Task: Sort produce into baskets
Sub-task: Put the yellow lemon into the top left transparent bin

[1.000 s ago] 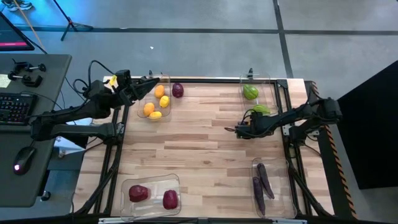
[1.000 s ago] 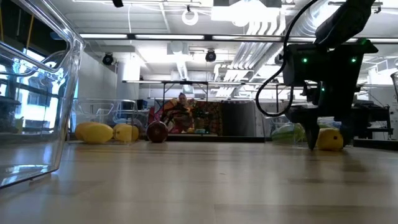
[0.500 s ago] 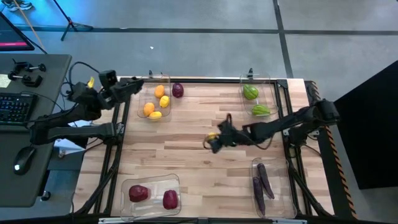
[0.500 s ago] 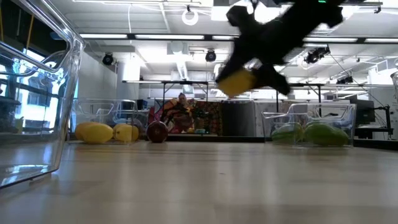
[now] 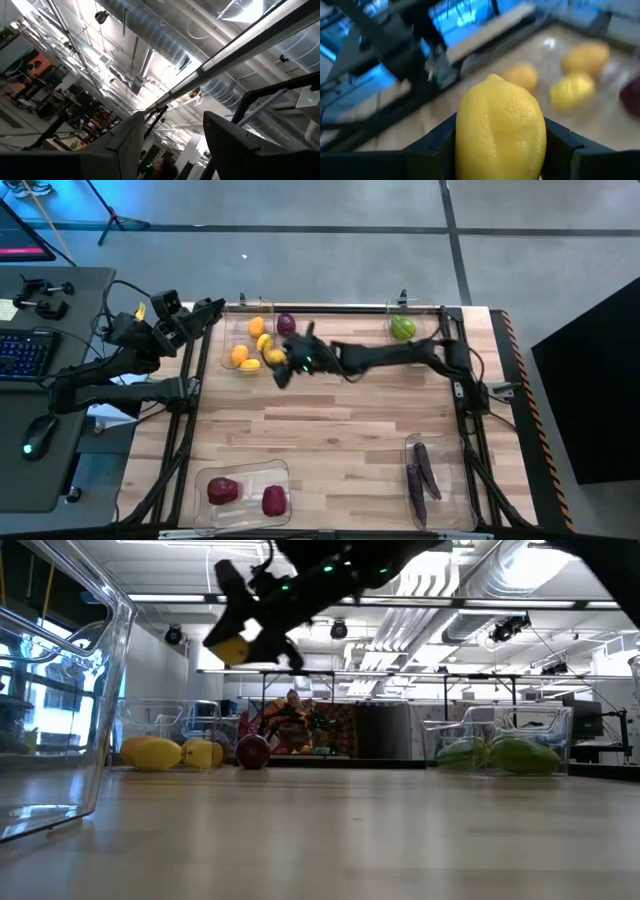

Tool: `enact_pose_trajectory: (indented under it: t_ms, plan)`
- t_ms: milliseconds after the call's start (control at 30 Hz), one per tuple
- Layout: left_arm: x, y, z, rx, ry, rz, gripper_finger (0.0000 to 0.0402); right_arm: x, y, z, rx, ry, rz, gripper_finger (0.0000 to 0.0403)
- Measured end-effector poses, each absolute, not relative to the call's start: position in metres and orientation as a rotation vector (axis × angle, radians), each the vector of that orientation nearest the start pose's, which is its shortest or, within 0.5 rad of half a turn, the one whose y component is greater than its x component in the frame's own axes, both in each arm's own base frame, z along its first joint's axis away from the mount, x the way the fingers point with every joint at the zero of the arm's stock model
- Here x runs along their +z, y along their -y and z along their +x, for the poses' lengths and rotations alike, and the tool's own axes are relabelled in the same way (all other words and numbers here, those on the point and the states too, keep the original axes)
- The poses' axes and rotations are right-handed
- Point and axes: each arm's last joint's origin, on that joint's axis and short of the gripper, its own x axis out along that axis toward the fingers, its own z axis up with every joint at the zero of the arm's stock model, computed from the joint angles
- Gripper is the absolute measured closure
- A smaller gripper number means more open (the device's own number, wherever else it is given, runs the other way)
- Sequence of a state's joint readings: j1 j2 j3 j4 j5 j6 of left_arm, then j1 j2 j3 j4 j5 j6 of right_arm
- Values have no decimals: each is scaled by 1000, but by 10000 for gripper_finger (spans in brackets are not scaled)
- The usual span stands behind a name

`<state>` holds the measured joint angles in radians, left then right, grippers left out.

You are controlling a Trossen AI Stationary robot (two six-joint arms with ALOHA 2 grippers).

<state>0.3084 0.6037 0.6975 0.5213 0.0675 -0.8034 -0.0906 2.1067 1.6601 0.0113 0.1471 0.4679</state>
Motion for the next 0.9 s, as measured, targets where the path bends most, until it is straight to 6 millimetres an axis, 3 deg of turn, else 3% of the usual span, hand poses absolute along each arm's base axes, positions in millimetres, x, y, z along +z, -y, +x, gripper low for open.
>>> enact_pose_trajectory:
  t_ms: [133,333,567,667,767,900]
  plan:
    - [393,-34,113,-21,679,-635,211,246,72,512,-351,-304,426,209]
    - [394,-34,113,-17,691,-636,211,231,86,534,-332,-292,476,208]
    - [394,-35,113,9,703,-643,211,205,92,543,-358,-311,554,208]
    - [394,-35,113,11,705,-645,211,202,96,543,-363,-312,564,204]
    - [394,-35,113,11,705,-644,211,203,103,542,-355,-306,594,180]
    - [394,-35,113,11,705,-644,211,203,115,540,-269,-322,692,120]
